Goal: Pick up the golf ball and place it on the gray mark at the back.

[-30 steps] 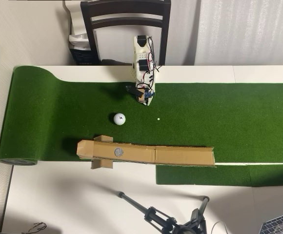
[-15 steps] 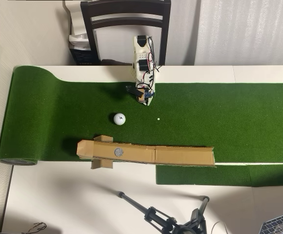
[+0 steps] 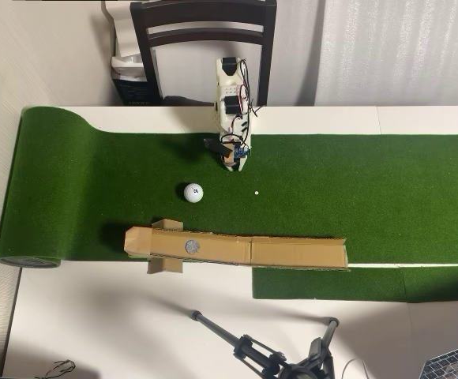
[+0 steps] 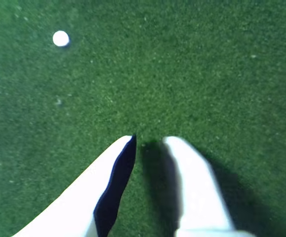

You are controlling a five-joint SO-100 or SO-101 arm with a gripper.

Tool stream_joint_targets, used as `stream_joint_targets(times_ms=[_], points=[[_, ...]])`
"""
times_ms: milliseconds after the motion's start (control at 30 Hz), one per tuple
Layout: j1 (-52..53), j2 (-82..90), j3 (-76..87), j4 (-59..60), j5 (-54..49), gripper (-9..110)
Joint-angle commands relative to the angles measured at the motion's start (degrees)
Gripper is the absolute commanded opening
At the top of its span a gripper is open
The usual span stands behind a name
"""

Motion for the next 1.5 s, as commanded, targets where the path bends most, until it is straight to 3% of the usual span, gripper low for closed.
stream_joint_targets(times_ms=[0,133,367,833,1000,1467], points=[[0.8,5.2,-8.6,1.1,-0.4,26],[1.9,5.1,-13.1,5.4,-0.4,29],[3.4,5.1,-19.3,7.5,-2.6,44],[11.7,3.9,-25.1,-0.2,-4.2,44],[11.3,-10.0,-27.9,-4.8,-4.2,44],[8.9,-55.3,-52.3,-1.2,-4.2,44]])
